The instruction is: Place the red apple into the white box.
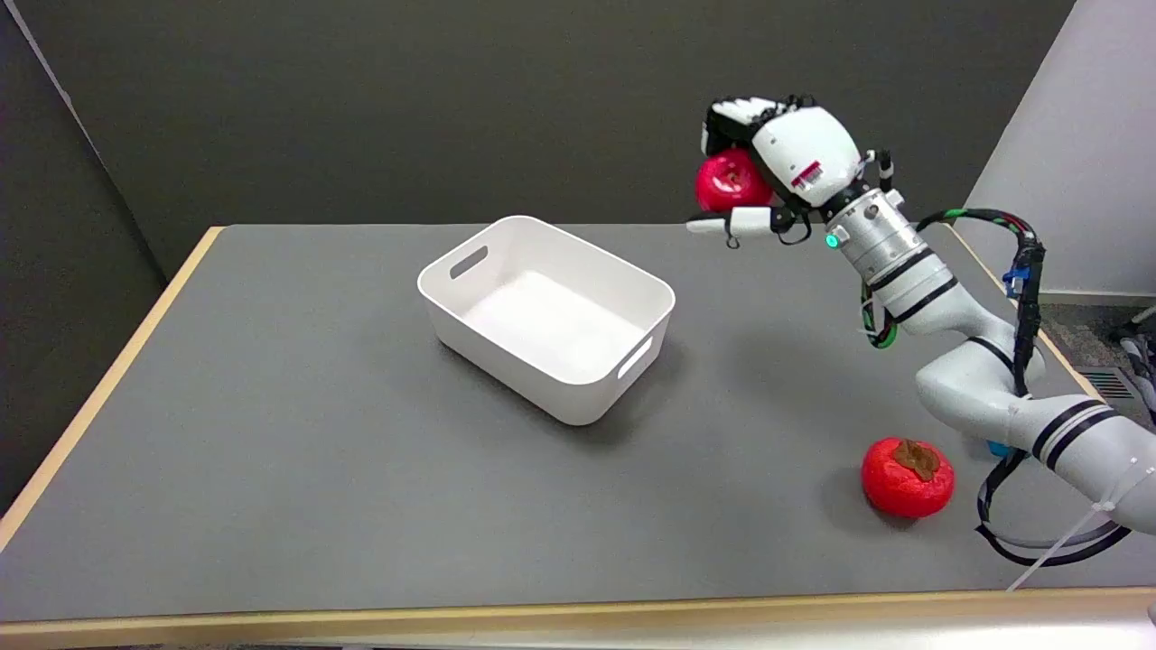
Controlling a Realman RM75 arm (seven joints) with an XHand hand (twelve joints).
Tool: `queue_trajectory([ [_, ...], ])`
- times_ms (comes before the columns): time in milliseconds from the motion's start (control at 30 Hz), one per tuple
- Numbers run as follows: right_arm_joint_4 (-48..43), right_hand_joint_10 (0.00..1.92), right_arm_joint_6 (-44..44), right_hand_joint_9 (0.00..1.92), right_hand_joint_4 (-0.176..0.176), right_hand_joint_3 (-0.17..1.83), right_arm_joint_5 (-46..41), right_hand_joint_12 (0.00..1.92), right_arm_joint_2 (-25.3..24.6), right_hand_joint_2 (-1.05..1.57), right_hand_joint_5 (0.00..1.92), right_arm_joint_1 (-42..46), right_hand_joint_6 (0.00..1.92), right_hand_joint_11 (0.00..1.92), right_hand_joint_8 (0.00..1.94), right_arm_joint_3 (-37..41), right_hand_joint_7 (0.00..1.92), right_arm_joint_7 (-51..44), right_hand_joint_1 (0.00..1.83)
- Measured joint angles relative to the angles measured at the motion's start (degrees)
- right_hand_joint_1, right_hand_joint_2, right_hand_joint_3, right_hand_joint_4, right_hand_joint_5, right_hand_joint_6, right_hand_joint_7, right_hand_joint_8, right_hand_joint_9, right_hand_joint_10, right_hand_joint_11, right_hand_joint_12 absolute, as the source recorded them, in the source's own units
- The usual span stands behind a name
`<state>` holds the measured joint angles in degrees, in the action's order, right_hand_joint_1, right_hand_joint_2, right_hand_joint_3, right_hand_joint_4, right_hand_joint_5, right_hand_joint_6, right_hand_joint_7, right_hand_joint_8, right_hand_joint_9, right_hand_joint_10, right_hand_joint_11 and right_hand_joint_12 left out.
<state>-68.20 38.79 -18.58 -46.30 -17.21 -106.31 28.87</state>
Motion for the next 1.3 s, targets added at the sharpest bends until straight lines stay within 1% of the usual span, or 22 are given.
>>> queue_trajectory([
  [133, -3.14, 1.53, 0.81, 0.82, -0.092, 0.4, 0.49, 1.92, 0.08, 1.03, 0.65, -0.48, 1.5, 0.93, 1.29, -1.79, 0.79, 0.26, 1.33],
  [233, -4.8, 1.52, 0.79, 0.82, -0.092, 0.4, 0.86, 1.92, -0.96, 1.03, 0.65, -1.36, 1.5, 0.93, 1.28, -3.95, 0.79, 0.39, 1.33],
  [400, -5.93, 1.53, -0.66, 0.82, -0.089, 0.41, 1.8, 1.92, -4.32, 1.03, 0.65, -3.16, 1.5, 0.92, 1.29, -7.58, 0.79, 0.52, 1.33],
  [467, -5.6, 1.53, -1.48, 0.82, -0.087, 0.41, 2.46, 1.92, -6.42, 1.03, 0.65, -4.23, 1.5, 0.92, 1.3, -9.46, 0.78, 0.56, 1.33],
  [700, -0.66, 1.54, -4.69, 0.81, -0.083, 0.4, 4.13, 1.92, -13.38, 1.04, 0.65, -8.26, 1.52, 0.89, 1.32, -15.05, 0.77, 0.1, 1.33],
  [933, 6.33, 1.53, -8.11, 0.81, -0.082, 0.4, 5.08, 1.92, -18.8, 1.04, 0.65, -12.54, 1.52, 0.88, 1.32, -18.95, 0.76, -1.22, 1.33],
  [1000, 8.24, 1.53, -9.17, 0.79, -0.083, 0.37, 5.25, 1.92, -20.06, 1.06, 0.63, -13.65, 1.54, 0.86, 1.34, -19.74, 0.75, -1.82, 1.32],
  [1067, 9.69, 1.53, -9.98, 0.75, -0.086, 0.28, 5.36, 1.92, -21.08, 1.12, 0.59, -14.49, 1.58, 0.83, 1.38, -20.3, 0.73, -2.48, 1.32],
  [1133, 10.93, 1.06, -10.97, 0.52, 0.089, 0.85, 5.43, 1.81, -21.95, 0.82, 0.3, -15.16, 0.72, 0.49, 0.63, -20.69, 0.47, -3.32, 0.78],
  [1167, 11.3, 0.9, -11.46, 0.43, 0.122, 0.98, 5.49, 1.71, -22.29, 0.73, 0.21, -15.37, 0.52, 0.43, 0.44, -20.8, 0.36, -3.73, 0.61],
  [1200, 11.54, 0.77, -11.83, 0.35, 0.124, 1.02, 5.53, 1.55, -22.54, 0.67, 0.14, -15.5, 0.45, 0.44, 0.35, -20.86, 0.23, -4.02, 0.46],
  [1233, 11.76, 0.69, -12.34, 0.28, 0.124, 1.01, 5.56, 1.45, -22.84, 0.63, 0.1, -15.6, 0.36, 0.39, 0.26, -20.89, 0.16, -4.43, 0.35],
  [1267, 11.82, 0.62, -12.8, 0.19, 0.123, 1.0, 5.58, 1.35, -23.05, 0.61, 0.06, -15.65, 0.26, 0.31, 0.17, -20.88, 0.09, -4.76, 0.25],
  [1300, 11.82, 0.58, -13.33, 0.14, 0.123, 0.98, 5.58, 1.31, -23.26, 0.59, 0.04, -15.65, 0.22, 0.26, 0.13, -20.82, 0.04, -5.09, 0.2],
])
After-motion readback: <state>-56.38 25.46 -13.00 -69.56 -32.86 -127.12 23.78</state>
